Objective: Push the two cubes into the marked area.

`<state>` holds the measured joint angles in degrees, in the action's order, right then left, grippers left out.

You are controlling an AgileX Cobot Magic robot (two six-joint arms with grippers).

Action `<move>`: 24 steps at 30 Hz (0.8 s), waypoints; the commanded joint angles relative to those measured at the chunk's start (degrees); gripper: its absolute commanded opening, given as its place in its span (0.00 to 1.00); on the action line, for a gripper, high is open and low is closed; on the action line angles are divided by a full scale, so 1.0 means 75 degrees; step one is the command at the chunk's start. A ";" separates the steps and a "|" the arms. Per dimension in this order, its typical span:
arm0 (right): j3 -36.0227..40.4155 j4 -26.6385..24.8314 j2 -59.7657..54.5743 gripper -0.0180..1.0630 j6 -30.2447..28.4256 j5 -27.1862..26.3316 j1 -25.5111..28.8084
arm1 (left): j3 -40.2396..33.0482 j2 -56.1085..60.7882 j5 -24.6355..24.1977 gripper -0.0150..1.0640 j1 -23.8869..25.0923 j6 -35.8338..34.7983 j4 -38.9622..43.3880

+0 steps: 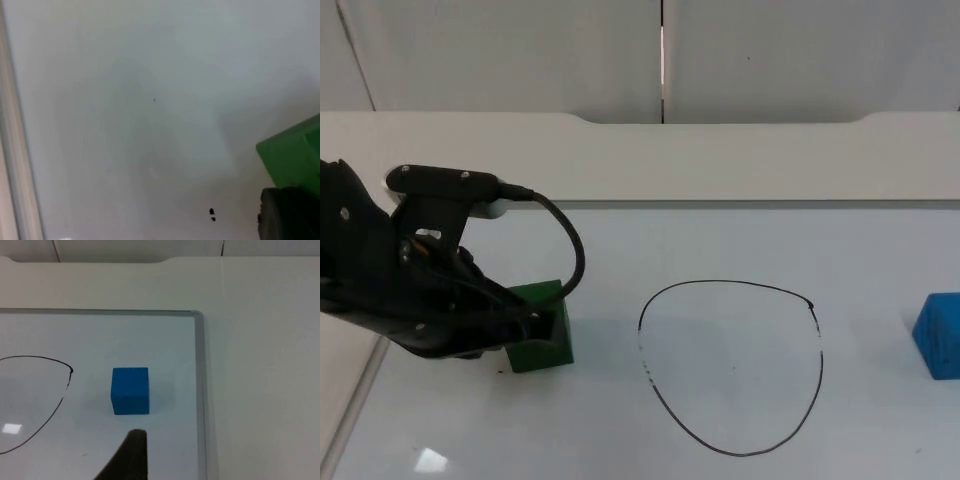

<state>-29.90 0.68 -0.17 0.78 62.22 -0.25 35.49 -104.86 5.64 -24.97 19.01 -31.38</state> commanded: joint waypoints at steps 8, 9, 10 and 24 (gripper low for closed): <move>0.0053 0.0024 0.0022 0.99 -0.0016 -0.0063 0.0051 | 0.0023 -0.0011 -0.0033 0.01 -0.0079 -0.0069 -0.0338; 0.0053 0.0024 0.0022 0.99 -0.0016 -0.0063 0.0051 | 0.0023 -0.0011 -0.0033 0.01 -0.0136 -0.0069 -0.0334; 0.0053 0.0024 0.0022 0.99 -0.0016 -0.0063 0.0051 | 0.0023 -0.0011 -0.0033 0.01 -0.0203 -0.0069 -0.0367; 0.0053 0.0024 0.0022 0.99 -0.0016 -0.0063 0.0051 | 0.0023 -0.0011 0.0307 0.01 -0.0850 -0.0142 -0.0700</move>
<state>-29.90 0.68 -0.17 0.68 62.22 -0.25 35.49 -104.86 6.93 -30.99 18.52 -35.61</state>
